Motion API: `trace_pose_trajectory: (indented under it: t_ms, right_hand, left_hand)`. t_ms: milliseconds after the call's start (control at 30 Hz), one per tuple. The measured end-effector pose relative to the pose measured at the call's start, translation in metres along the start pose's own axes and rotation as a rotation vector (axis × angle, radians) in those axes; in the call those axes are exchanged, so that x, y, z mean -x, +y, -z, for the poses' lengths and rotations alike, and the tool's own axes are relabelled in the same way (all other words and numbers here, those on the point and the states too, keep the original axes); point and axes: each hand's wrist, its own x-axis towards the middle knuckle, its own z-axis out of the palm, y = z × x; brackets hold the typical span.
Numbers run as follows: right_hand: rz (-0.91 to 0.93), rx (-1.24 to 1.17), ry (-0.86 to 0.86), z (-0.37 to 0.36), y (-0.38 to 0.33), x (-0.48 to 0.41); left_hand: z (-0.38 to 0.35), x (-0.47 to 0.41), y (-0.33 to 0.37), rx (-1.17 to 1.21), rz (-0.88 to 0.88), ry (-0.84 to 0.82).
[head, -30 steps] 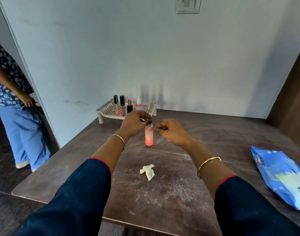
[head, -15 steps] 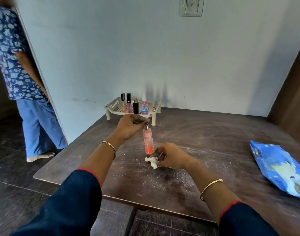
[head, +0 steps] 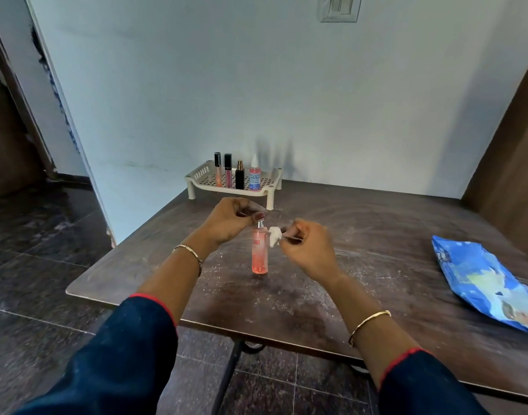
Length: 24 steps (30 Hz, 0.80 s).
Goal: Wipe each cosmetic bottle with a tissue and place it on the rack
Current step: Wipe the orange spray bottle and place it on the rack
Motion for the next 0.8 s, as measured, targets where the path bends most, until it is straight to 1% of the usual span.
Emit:
trace_pose_trajectory:
  t_ms: [67, 133, 233, 400, 567, 700, 800]
  right_hand:
    - [-0.022, -0.022, 0.090, 0.000, -0.006, -0.003]
    - [-0.035, -0.027, 0.128, -0.001, -0.011, -0.005]
    - [0.026, 0.005, 0.102, -0.006, -0.015, -0.006]
    - [0.187, 0.154, 0.098, -0.012, -0.018, 0.000]
    - [0.229, 0.280, 0.045, -0.016, -0.009, 0.004]
    - [0.363, 0.398, 0.024, -0.016, -0.011, 0.012]
    - [0.436, 0.486, 0.034, -0.016, -0.011, 0.015]
  left_hand:
    - [0.000, 0.000, 0.001, -0.005, -0.006, -0.022]
    - [0.001, 0.001, 0.001, -0.001, -0.004, -0.035]
    - [0.001, 0.004, 0.002, 0.060, -0.001, -0.028]
    - [-0.005, 0.007, 0.006, 0.200, 0.042, -0.041]
    - [-0.012, 0.006, 0.007, 0.181, 0.073, -0.002]
    - [-0.014, 0.004, 0.008, 0.135, 0.056, 0.016]
    - [-0.016, 0.003, 0.008, 0.157, 0.069, 0.026]
